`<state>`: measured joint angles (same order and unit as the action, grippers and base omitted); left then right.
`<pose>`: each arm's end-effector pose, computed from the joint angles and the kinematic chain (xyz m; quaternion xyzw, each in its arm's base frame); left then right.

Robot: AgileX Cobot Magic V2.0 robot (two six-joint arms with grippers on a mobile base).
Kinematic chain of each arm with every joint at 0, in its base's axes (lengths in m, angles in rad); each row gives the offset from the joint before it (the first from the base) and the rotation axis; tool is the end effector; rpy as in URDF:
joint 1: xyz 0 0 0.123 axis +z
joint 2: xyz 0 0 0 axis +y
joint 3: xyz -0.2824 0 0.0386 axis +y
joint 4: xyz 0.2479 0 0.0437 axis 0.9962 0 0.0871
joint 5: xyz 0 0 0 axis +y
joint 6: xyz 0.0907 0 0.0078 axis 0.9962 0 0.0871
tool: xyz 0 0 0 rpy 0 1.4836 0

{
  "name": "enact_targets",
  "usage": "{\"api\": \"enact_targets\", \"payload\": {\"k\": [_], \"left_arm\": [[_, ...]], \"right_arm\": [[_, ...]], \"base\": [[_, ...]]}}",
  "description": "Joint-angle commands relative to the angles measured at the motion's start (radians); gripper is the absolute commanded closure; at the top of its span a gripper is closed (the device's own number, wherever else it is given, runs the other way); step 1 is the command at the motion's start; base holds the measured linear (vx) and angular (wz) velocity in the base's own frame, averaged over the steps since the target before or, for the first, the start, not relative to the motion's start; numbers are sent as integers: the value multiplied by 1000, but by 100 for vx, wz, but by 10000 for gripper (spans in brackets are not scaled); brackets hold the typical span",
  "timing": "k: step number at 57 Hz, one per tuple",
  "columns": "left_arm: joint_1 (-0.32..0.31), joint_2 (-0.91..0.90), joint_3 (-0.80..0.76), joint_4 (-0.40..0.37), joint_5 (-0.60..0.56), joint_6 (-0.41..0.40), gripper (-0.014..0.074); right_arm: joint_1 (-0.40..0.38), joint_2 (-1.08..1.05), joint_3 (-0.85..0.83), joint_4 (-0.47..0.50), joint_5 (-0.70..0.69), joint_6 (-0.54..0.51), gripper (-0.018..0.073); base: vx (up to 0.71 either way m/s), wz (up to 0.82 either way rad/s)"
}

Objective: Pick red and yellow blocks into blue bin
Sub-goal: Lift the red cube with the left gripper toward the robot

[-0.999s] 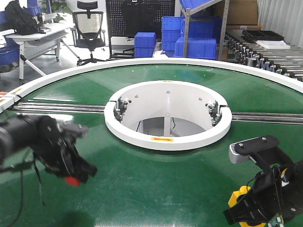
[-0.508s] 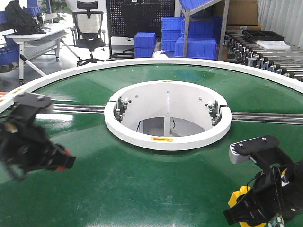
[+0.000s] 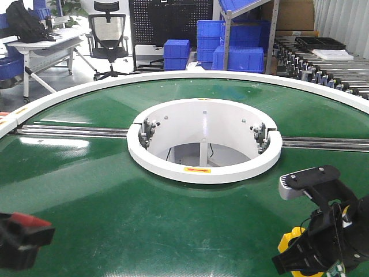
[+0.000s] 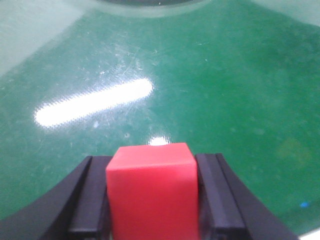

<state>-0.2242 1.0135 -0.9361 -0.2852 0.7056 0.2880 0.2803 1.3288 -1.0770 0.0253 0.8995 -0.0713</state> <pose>0.1949 -0.0615 0.3514 0.1701 0.8823 -0.1159 0.4233 0.2540 0.0750 0.3073 -0.1642 0.9540 0.0376 0.2481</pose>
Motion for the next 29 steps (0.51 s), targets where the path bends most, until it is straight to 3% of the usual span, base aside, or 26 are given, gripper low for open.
{"api": "enact_targets", "payload": {"k": [1, 29], "left_arm": [[-3, -70, 6, -26, -69, 0, 261], [-3, -113, 29, -24, -61, 0, 261]], "right_arm": [[0, -30, -25, -6, -41, -9, 315], [0, -30, -25, -6, -40, -9, 315]], "base": [[0, 0], [0, 0]]}}
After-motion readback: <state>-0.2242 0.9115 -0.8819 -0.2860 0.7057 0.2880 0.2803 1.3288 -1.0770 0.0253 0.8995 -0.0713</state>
